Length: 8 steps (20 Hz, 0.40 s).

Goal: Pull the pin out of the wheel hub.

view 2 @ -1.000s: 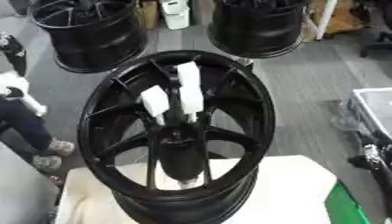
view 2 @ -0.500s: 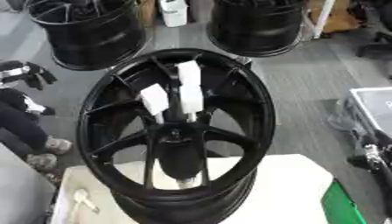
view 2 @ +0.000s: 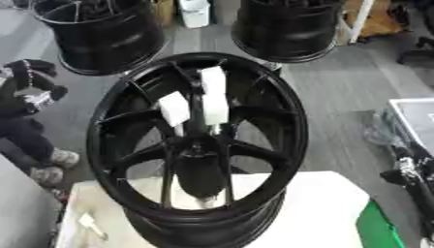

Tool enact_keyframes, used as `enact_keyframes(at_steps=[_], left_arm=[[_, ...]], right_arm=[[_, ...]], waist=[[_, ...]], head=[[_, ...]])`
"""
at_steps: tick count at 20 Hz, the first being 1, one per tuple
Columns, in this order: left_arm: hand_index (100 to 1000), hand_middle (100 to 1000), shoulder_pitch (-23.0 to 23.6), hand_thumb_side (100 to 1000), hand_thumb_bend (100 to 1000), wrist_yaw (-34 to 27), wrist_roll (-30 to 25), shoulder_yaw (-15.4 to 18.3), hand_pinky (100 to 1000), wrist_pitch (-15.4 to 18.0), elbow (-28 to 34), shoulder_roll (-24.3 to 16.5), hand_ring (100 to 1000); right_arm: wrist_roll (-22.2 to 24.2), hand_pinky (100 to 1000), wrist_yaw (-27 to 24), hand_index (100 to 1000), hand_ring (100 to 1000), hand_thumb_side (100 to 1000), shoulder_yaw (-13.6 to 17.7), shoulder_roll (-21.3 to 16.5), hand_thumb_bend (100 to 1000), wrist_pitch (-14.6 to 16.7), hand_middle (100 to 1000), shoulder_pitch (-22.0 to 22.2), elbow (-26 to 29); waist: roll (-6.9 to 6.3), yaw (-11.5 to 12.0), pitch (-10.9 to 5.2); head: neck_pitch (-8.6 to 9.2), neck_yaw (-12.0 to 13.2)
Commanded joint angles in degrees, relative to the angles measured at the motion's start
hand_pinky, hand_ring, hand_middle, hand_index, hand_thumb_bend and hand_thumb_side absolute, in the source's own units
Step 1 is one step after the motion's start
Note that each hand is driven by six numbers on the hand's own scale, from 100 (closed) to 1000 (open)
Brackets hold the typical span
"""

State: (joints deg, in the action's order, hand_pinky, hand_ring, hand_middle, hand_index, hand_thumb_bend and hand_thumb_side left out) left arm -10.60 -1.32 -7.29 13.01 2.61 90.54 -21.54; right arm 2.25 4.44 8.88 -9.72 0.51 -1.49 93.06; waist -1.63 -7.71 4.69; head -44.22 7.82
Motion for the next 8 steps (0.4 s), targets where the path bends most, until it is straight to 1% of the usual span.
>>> enact_keyframes(at_steps=[1,3,5,8], left_arm=[[736,605,2.35,498,585,-4.72,3.84,3.01,658,-4.12,6.85,5.93,559],[732,600,4.39,507,588,-5.07,4.89,3.48,657,-5.92,8.53,9.6,555],[726,594,5.36,512,589,-4.88,5.54,3.69,654,-7.44,9.3,12.2,550],[722,589,5.76,517,590,-4.47,6.21,3.62,652,-9.11,9.26,13.86,546]], right_arm=[[-0.29,674,-0.21,971,566,743,0.55,-0.23,100,0.07,877,-0.53,0.7],[-0.25,674,-0.26,971,566,743,0.49,-0.19,100,0.11,877,-0.58,0.71],[-0.18,674,-0.28,971,566,746,0.43,-0.12,100,0.12,877,-0.5,0.66],[-0.13,674,-0.3,971,566,744,0.35,-0.14,100,0.15,877,-0.54,0.61]], waist=[[0.23,0.33,-0.34],[0.4,0.6,-0.23],[0.54,0.74,-0.18],[0.65,0.92,-0.08]], head=[[0.1,-0.4],[0.1,-0.52],[0.1,-0.62],[0.1,-0.65]])
